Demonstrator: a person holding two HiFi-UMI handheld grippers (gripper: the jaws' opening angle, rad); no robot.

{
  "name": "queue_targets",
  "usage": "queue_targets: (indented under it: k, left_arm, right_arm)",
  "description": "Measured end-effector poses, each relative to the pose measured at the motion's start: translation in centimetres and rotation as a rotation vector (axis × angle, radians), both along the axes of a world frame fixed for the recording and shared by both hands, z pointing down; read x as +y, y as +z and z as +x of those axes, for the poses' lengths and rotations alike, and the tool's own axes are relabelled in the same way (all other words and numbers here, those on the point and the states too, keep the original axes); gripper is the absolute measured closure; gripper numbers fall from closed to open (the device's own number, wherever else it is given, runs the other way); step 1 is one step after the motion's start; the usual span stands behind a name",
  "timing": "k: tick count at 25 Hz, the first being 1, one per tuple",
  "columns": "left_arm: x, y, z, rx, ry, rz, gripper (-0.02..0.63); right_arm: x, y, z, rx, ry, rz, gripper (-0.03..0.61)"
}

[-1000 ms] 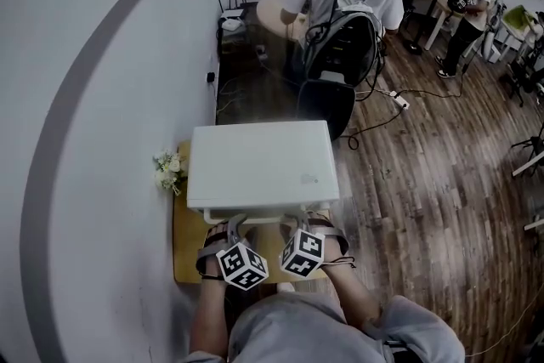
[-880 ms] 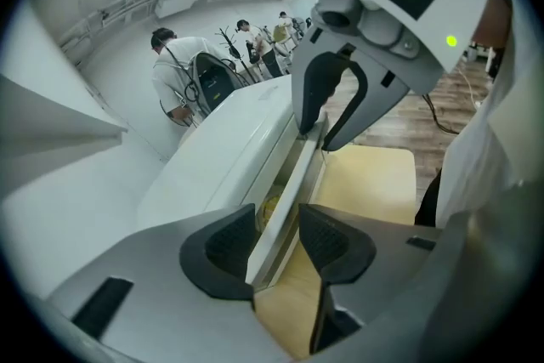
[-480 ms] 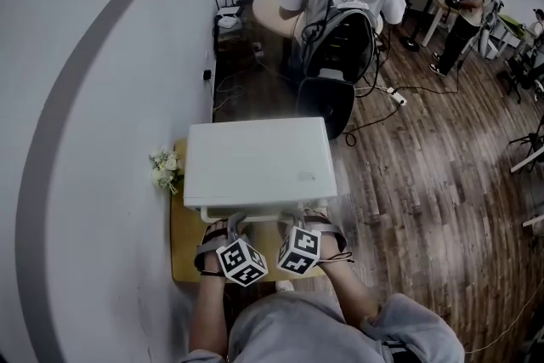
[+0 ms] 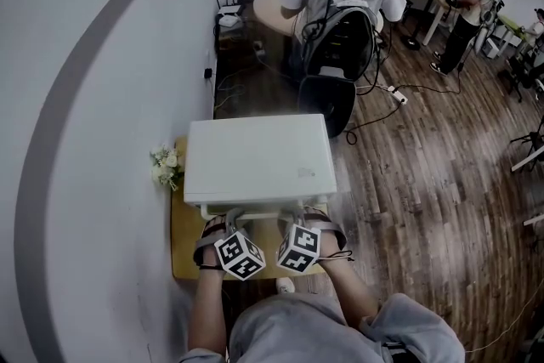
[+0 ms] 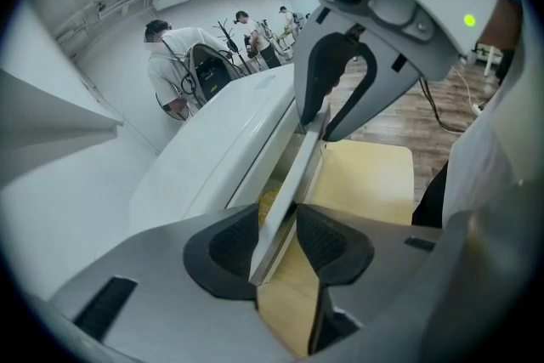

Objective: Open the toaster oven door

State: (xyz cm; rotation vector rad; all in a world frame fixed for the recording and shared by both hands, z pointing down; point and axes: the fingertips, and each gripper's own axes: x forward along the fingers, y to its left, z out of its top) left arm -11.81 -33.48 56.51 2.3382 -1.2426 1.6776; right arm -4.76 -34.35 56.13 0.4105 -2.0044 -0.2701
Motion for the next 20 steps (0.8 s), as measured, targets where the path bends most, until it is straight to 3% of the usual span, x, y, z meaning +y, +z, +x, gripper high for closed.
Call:
queue_targets:
  k: [20]
  left_arm:
    - [3.2, 0.0, 0.5, 0.083, -0.044, 0.090, 0.479]
  right_arm:
    - [3.0, 0.3, 0.6, -0.054, 0.082, 0.037, 0.485]
